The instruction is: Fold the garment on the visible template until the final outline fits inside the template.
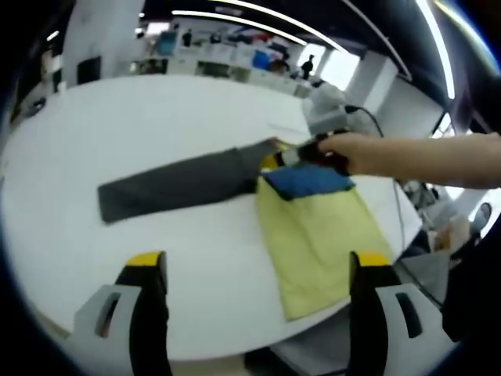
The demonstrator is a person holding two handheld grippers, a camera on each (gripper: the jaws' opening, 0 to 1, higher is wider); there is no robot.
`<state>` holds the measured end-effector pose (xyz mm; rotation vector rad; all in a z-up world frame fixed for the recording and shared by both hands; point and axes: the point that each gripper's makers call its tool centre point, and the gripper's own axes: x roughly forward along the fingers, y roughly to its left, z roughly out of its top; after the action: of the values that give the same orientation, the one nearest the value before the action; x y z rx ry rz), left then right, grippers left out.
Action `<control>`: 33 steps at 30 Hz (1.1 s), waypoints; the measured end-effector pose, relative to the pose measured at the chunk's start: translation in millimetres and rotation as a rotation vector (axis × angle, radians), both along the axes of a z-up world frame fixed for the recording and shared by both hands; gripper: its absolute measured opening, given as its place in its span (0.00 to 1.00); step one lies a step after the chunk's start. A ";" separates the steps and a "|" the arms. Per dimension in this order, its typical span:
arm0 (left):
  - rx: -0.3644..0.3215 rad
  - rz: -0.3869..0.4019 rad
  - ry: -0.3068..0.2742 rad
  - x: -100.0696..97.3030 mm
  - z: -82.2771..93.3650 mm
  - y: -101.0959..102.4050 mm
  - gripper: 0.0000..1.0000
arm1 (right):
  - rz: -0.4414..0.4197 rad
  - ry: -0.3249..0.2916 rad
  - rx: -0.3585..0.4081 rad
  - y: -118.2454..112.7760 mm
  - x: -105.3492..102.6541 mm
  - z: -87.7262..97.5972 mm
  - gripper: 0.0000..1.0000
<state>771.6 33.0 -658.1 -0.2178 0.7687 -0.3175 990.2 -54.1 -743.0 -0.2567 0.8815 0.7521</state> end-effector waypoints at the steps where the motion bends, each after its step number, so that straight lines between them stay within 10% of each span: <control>1: 0.000 -0.008 -0.002 0.7 1.6 -3.6 0.92 | 0.028 0.008 0.024 0.5 -5.2 4.2 0.18; 20: 0.028 -0.112 -0.031 5.2 19.8 -47.0 0.93 | 0.073 -0.053 0.144 -58.8 -35.0 31.7 0.39; 33: 0.037 -0.141 -0.042 -1.8 24.6 -76.2 0.92 | 0.007 -0.132 0.237 -159.9 -69.6 76.2 0.75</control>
<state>769.8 -43.2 -633.6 -0.1218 0.7494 -0.4394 920.7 -214.1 -666.8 -0.0976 0.6596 0.8284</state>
